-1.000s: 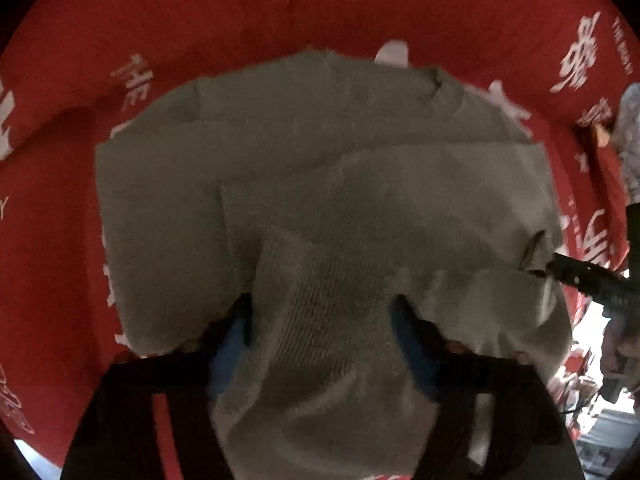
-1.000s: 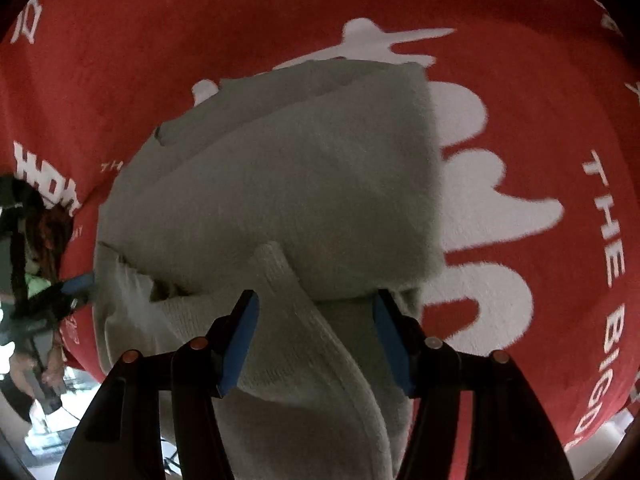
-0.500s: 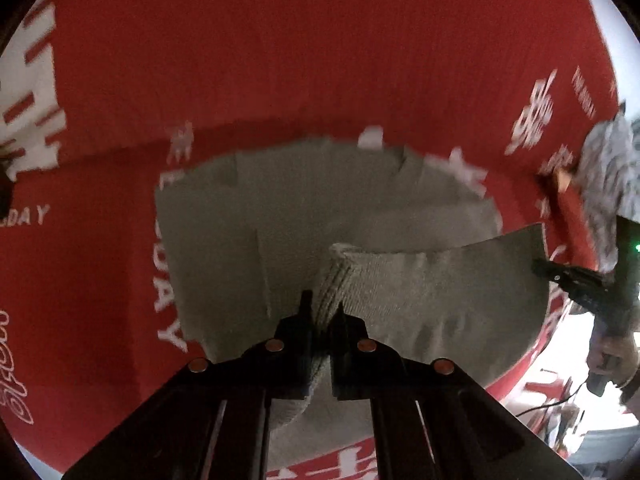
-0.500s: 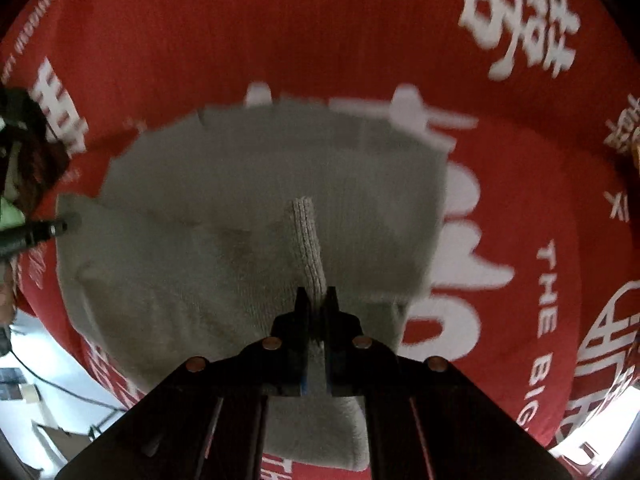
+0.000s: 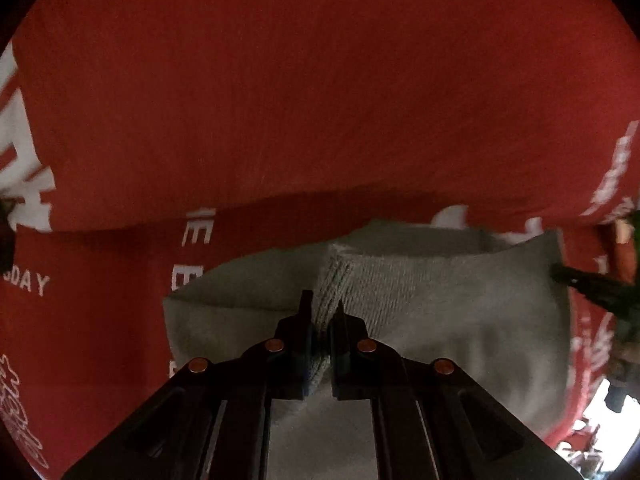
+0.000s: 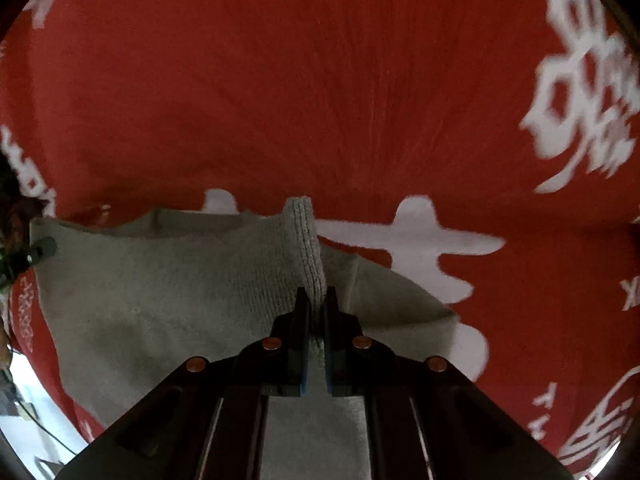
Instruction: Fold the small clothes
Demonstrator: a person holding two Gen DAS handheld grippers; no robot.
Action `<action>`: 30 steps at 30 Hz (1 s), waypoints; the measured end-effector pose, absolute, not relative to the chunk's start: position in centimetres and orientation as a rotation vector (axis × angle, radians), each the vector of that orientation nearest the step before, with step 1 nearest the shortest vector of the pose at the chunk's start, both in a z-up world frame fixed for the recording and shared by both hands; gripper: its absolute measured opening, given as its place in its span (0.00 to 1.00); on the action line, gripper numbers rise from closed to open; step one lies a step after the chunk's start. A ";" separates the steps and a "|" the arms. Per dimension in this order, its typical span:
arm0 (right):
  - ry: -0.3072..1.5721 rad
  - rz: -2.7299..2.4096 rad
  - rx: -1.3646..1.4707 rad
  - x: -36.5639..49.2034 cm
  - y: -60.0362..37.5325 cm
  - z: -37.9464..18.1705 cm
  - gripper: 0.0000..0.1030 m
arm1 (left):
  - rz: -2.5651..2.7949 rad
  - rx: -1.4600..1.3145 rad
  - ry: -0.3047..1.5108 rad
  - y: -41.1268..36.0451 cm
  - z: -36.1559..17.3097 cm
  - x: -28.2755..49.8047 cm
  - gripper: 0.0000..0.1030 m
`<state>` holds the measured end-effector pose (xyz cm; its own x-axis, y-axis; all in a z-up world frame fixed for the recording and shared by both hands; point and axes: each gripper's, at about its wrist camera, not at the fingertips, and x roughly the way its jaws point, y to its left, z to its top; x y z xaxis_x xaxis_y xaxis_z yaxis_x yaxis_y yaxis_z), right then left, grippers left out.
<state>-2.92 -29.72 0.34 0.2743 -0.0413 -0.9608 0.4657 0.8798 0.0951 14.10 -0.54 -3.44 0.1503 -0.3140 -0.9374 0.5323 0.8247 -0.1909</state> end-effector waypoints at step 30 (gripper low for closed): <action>1.378 -0.367 0.628 -18.5 -22.6 -2.0 0.32 | -0.571 0.200 1.527 6.9 -6.2 1.8 0.57</action>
<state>-18.50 -22.59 -2.04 0.1732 0.1164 -0.9780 0.5876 0.7847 0.1975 1.81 6.93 -6.21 -0.0554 -0.2252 -0.9727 0.4682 0.8546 -0.2245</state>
